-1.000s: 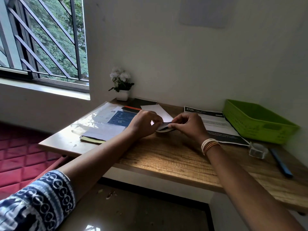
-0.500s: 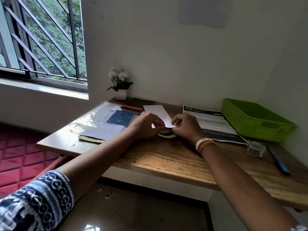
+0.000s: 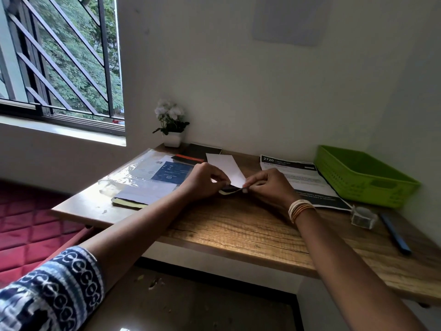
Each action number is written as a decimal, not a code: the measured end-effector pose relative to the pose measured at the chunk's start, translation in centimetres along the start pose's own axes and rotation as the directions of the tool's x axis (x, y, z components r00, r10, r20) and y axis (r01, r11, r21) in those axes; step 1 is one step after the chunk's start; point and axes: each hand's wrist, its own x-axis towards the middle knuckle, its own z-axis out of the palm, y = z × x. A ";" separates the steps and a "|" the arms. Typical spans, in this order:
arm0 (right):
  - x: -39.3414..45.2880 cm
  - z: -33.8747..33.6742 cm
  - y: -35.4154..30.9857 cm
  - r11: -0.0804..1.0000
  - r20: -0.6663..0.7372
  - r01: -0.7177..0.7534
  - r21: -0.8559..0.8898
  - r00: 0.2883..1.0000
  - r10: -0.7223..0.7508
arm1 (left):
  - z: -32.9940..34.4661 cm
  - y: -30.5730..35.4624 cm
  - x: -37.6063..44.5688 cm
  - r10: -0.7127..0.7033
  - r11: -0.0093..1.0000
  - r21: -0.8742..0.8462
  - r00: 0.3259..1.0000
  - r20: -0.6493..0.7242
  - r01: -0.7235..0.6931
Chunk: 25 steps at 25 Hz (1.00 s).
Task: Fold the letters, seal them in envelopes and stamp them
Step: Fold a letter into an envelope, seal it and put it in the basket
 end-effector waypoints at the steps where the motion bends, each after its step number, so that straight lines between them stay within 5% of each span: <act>1: 0.1 0.0 0.2 1.000 0.001 0.001 -0.028 1.000 -0.001 | 0.0 0.0 0.0 -0.026 1.000 0.005 0.999 0.028 0.026; 5: 0.6 0.3 0.7 0.990 0.054 -0.031 -0.136 0.998 0.039 | -0.1 0.6 -0.2 -0.057 0.995 0.085 0.993 0.107 0.048; 12: 0.2 1.3 0.2 0.969 -0.055 0.017 -0.246 0.998 -0.031 | -0.8 1.8 -0.5 0.032 0.968 0.233 0.969 0.246 -0.091; 15: -0.7 2.2 -1.1 0.899 0.042 0.182 -0.398 0.983 -0.180 | -0.7 2.2 -0.9 0.006 0.890 0.421 0.927 0.376 -0.177; 18: -1.8 2.8 -2.2 0.833 0.169 0.271 -0.482 0.962 -0.215 | -0.7 1.4 -2.0 -0.049 0.903 0.399 0.886 0.461 -0.158; 25: -2.2 1.8 -2.2 0.851 0.066 0.043 -0.523 0.998 -0.010 | -1.8 1.1 -2.8 -0.137 0.922 0.382 0.871 0.471 -0.061</act>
